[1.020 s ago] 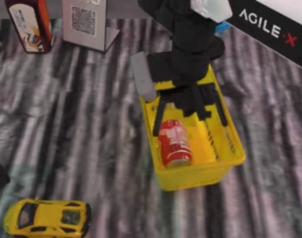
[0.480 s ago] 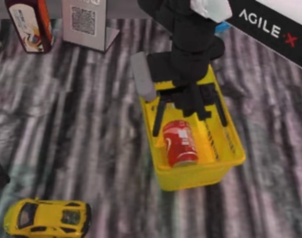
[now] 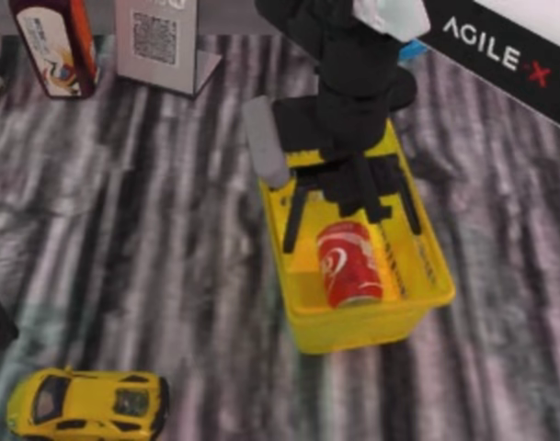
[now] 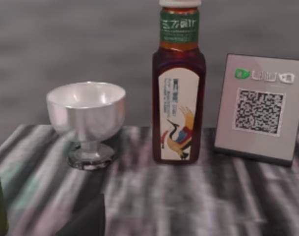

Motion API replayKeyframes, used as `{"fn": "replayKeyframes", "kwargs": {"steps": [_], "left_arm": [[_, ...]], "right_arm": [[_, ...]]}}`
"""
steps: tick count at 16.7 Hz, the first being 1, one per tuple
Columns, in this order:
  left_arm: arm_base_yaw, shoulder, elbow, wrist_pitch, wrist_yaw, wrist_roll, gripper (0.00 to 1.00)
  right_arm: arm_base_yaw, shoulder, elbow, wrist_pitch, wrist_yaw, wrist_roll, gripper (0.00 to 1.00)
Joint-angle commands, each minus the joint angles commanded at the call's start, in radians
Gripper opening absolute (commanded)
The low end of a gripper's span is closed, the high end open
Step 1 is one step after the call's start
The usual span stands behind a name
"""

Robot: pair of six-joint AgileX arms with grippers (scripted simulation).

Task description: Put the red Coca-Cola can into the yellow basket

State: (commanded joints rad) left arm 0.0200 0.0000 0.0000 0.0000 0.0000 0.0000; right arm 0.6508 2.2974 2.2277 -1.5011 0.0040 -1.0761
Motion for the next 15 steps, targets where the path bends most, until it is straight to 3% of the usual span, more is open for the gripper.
{"fn": "replayKeyframes", "kwargs": {"steps": [11, 15], "left_arm": [[0.0, 0.0, 0.0, 0.0, 0.0, 0.0, 1.0], [0.0, 0.0, 0.0, 0.0, 0.0, 0.0, 1.0]], "right_arm": [[-0.002, 0.002, 0.004, -0.003, 0.0, 0.0, 0.0], [-0.015, 0.013, 0.116, -0.109, 0.0, -0.018, 0.0]]}}
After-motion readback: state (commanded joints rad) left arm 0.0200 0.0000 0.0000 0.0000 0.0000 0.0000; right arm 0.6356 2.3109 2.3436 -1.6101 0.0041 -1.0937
